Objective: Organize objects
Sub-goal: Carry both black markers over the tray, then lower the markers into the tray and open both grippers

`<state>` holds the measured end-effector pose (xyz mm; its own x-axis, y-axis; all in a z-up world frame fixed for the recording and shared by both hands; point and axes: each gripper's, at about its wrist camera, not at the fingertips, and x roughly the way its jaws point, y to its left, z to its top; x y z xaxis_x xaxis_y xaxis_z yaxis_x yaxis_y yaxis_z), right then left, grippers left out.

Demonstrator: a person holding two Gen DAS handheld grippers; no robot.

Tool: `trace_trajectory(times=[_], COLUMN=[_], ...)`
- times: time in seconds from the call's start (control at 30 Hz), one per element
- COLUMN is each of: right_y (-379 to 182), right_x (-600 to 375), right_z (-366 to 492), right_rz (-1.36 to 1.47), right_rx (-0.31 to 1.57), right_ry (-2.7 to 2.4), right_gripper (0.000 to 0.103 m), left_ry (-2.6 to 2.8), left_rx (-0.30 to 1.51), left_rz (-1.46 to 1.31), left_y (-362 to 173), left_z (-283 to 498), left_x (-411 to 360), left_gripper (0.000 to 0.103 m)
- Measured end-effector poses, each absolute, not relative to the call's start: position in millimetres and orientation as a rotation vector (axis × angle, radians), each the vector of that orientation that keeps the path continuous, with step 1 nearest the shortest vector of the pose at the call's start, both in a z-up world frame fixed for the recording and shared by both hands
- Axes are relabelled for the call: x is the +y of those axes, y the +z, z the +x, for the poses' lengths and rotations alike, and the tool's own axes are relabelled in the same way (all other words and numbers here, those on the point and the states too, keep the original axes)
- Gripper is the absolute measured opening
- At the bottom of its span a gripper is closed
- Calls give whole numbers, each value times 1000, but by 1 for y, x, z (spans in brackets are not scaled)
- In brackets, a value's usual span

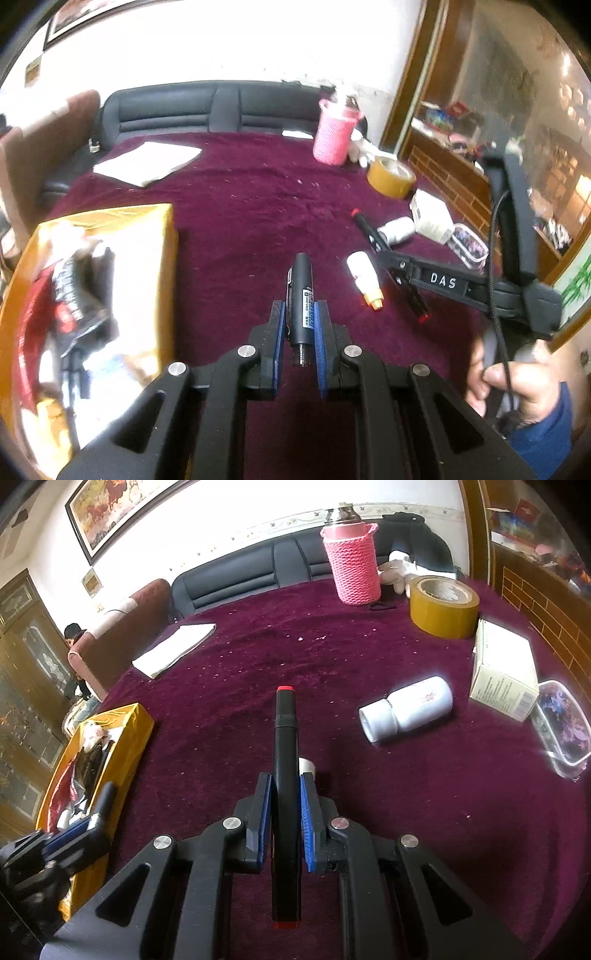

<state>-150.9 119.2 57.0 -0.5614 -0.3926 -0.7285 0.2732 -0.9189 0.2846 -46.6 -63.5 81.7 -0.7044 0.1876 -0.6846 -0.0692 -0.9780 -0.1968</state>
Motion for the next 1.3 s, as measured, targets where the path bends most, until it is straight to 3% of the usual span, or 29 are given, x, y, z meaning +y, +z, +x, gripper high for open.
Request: trace_trajectory(times=[0.27,0.7,1.3], right_y=[69,85,34], right_x=[87,-68,-154], right_z=[-130,-102,-161], right_rz=[1169,1164,1376], right_rx=[-286,-147,-22], right_ry=[-2337,-2147,-2213], right_gripper=[12,12,12], left_ry=[2849,2982,2924], left_rx=[-329,-565,-626], left_rz=[-1114,-1227,-1296], left_y=[98,65,28], left_z=[-1,64,69], left_x=[-134,-265,-297], left_gripper=[12,12,12])
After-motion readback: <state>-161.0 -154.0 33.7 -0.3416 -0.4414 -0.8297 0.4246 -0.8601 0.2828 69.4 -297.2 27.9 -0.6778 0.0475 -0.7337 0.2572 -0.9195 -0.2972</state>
